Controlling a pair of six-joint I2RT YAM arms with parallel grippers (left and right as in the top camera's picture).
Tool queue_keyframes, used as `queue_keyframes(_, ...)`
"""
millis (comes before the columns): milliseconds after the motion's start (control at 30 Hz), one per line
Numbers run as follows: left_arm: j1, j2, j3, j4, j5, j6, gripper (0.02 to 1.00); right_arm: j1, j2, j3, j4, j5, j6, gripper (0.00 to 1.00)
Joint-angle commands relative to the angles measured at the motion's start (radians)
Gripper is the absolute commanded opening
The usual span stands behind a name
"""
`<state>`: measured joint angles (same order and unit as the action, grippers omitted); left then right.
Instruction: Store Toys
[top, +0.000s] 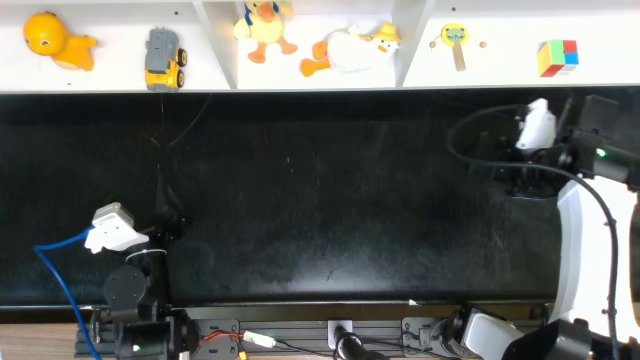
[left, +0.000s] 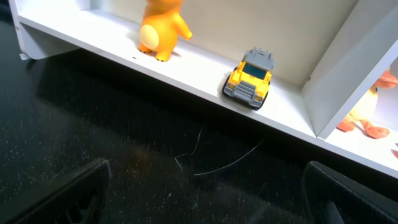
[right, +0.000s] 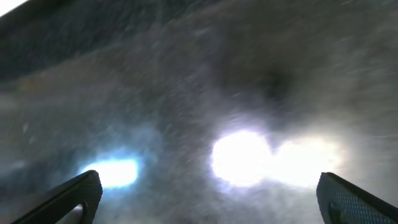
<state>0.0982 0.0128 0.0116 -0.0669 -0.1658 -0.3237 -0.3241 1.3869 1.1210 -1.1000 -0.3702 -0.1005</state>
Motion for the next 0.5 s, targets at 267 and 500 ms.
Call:
queue_keyframes(267,-0.004,-0.010,-0.003,0.001,-0.008,-0.018,0.998,0.029,-0.002,0.002,-0.039,-0.047,0.224,0.996)
queue_keyframes(500,-0.004,-0.010,-0.003,0.001,-0.008,-0.018,0.998,0.031,-0.002,0.002,0.023,-0.066,0.094,0.996)
